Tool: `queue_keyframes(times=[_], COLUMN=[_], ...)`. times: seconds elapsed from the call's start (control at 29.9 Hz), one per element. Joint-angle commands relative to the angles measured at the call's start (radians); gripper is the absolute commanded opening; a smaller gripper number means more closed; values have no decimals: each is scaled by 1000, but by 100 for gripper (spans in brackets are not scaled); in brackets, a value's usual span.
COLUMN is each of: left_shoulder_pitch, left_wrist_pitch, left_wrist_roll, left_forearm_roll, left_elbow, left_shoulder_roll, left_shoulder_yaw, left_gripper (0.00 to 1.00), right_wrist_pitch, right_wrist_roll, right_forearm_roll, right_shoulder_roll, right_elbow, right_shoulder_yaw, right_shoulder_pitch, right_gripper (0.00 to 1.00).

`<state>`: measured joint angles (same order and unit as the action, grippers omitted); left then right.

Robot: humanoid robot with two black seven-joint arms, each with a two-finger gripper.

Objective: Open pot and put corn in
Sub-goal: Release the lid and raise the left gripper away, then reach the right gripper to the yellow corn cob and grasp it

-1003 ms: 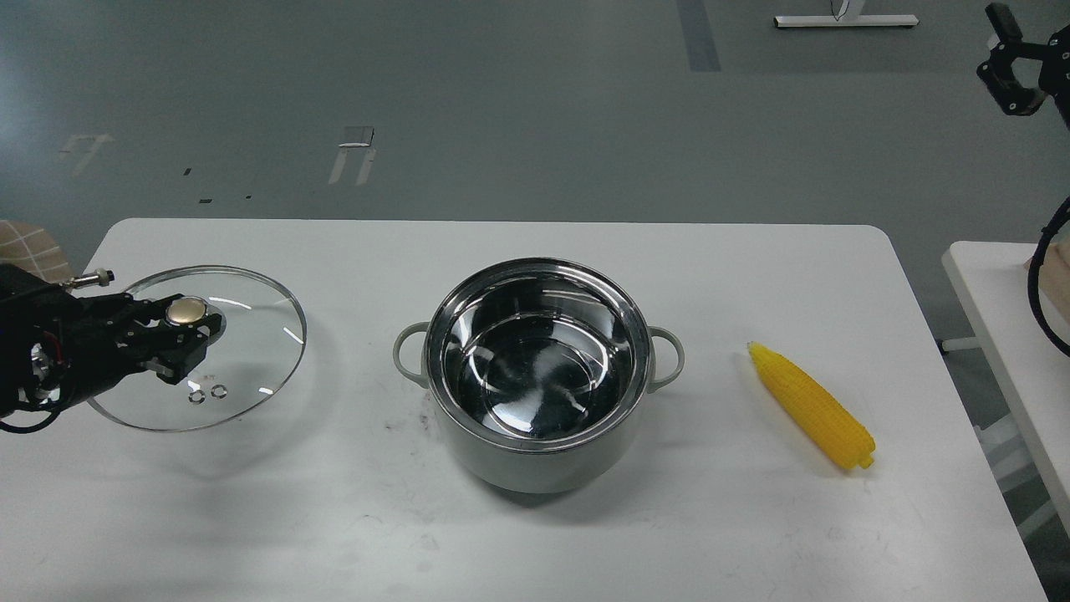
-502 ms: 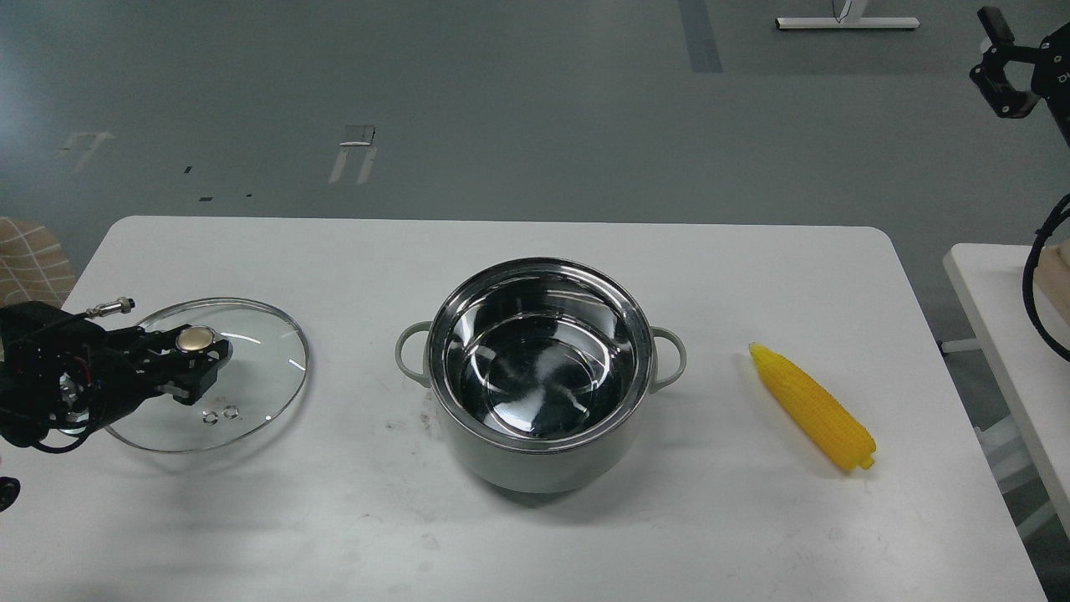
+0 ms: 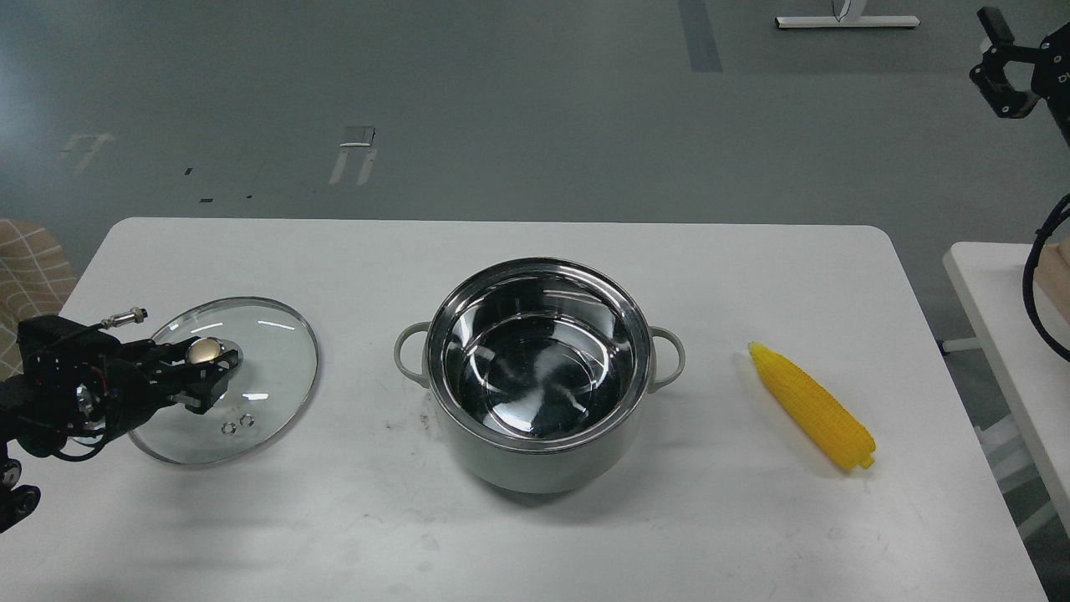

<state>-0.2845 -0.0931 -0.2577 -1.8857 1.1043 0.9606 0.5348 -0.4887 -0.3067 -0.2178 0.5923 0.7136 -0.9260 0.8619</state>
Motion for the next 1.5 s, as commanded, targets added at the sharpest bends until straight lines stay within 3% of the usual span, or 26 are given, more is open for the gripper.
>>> queue_keyframes(times=[0.0,0.1,0.27,0.33,0.47,0.67,0.77,1.0,1.27,1.47], left_shoulder_pitch=[1,1,-22,-77,-177,-358,-451,-603,-639,-628], left_wrist_pitch=[0,-2,-28,-33,-31,-43,-51,-51,-50,-51], left_wrist_roll=[-2,-12,-15,-15,-20,-78,-107,-97,-97,-97], left_forearm_roll=[-1,-1,63,172,278,419,543,851,1273,1379], left_elbow=[0,0,2,2,2,17,23,16,8,8], left_shoulder_roll=[0,0,12,23,50,24,-75,-298,-434,-457], left_shoulder_yaw=[-3,-3,19,22,22,42,74,181,348,441], left_gripper=[56,57,71,79,83,84,84,85,88,93], right_wrist_pitch=[0,0,0,0,0,0,0,59,58,58], right_wrist_roll=[0,0,0,-2,-3,-3,-3,-3,-3,-3], right_forearm_roll=[0,-5,-81,-211,-319,-422,-614,-1039,-1602,-1839], right_shoulder_roll=[3,9,29,63,99,192,227,254,258,251], right_elbow=[0,0,1,6,18,118,231,486,659,676], right_shoulder_yaw=[1,3,7,7,6,21,29,29,53,162], right_shoulder_pitch=[-6,-12,-34,-38,-40,-66,-83,-196,-372,-397], right_gripper=[100,100,100,100,100,100,100,100,100,100])
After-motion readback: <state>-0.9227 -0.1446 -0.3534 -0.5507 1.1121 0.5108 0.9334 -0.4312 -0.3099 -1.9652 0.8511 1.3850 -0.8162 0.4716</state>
